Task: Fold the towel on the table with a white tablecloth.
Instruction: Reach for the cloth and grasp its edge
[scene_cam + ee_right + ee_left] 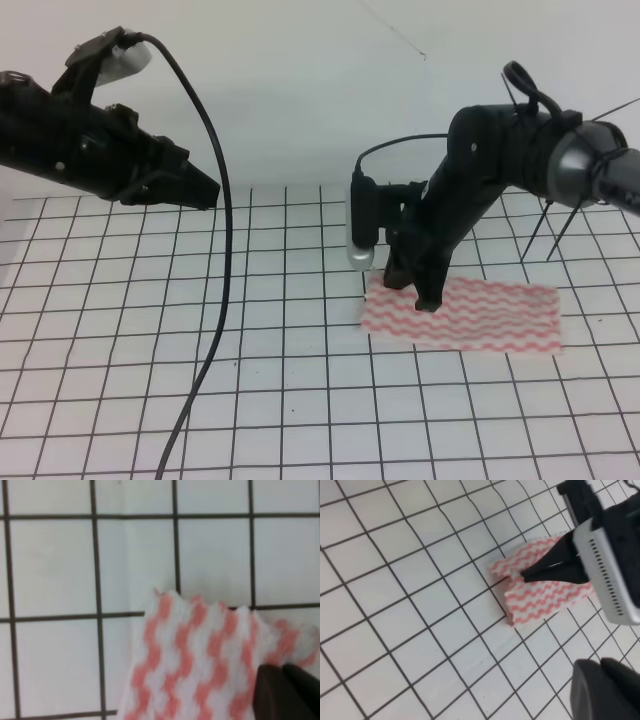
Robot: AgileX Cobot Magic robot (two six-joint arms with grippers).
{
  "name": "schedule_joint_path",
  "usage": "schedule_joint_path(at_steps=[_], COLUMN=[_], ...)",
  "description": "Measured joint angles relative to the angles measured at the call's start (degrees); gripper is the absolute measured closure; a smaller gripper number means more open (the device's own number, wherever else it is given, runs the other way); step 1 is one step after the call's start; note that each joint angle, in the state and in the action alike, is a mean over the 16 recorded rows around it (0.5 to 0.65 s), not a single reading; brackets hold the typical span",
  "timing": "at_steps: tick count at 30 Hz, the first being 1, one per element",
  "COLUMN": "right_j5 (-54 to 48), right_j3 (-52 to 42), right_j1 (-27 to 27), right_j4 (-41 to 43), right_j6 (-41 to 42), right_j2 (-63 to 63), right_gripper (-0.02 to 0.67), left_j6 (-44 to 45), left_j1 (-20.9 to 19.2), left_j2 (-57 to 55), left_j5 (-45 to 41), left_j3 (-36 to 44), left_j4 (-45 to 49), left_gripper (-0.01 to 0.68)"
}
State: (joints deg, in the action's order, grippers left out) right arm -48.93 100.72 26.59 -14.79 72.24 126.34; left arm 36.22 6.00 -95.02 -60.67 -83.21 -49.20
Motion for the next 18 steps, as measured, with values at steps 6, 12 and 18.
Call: schedule_joint_path(at_steps=[6,12,18], right_j5=[0.36,0.73,1.29], right_j3=[0.35,0.35,0.38], right_j1=[-0.04,-0.04,-0.04], right_j4=[1.17,1.67,2.16], right_j6=[-0.16,-0.98,-3.21], right_j2=[1.12,1.88,1.58], right_gripper=[0.646,0.625,0.535], left_j6=[0.31,0.31,0.31], left_j1=[0.0,0.0,0.0], left_j2=[0.0,0.0,0.0], left_j5=[-0.12,-0.21,-0.4], left_j3=[0.0,0.0,0.0], left_j4=[-0.17,-0.24,-0.29], left_gripper=[0.673,0.673,0.673])
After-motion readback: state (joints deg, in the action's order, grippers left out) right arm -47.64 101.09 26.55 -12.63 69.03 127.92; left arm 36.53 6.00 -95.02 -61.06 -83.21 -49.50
